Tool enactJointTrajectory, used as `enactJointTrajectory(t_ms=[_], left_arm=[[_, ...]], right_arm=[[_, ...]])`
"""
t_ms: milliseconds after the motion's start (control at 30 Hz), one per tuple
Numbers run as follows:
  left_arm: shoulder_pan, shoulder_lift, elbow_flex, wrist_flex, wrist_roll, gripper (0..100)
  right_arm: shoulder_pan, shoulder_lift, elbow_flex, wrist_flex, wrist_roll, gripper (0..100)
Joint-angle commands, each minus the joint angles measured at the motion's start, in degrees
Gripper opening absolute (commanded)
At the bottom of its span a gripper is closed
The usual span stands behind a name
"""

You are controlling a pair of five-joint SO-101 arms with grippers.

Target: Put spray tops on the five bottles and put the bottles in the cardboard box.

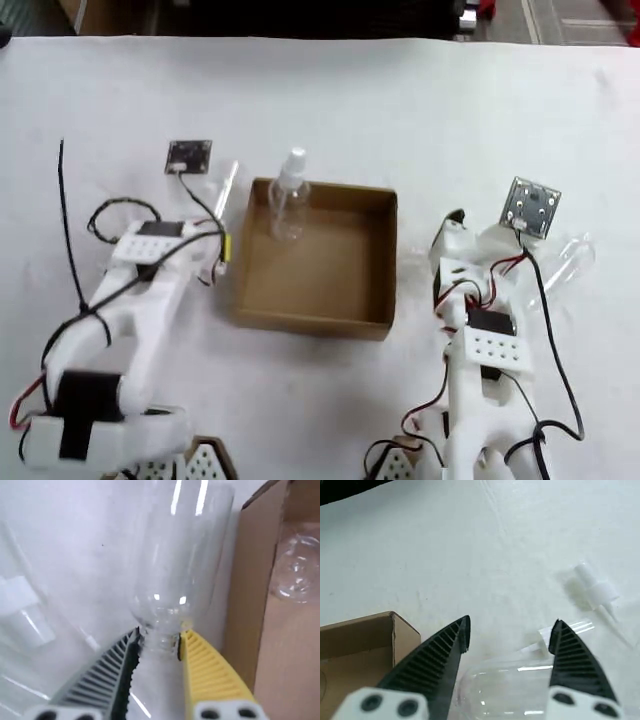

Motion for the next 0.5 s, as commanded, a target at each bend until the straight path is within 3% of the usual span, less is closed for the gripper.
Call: enactJointTrajectory(t_ms=[0, 200, 467], left_arm=[[0.2, -10.2, 3.3, -0.1, 0.0, 7], [0.2, -19.3, 11.5, -5.9, -3.9, 7], [0.2, -28.5, 17.1, -6.5, -3.9, 7]], right_arm=[[0.1, -0.1, -0.5, -0.8, 0.3, 23.3], [0.1, -0.1, -0.5, -0.8, 0.3, 23.3], [0.1, 0.0, -0.5, -0.8, 0.3, 23.3]])
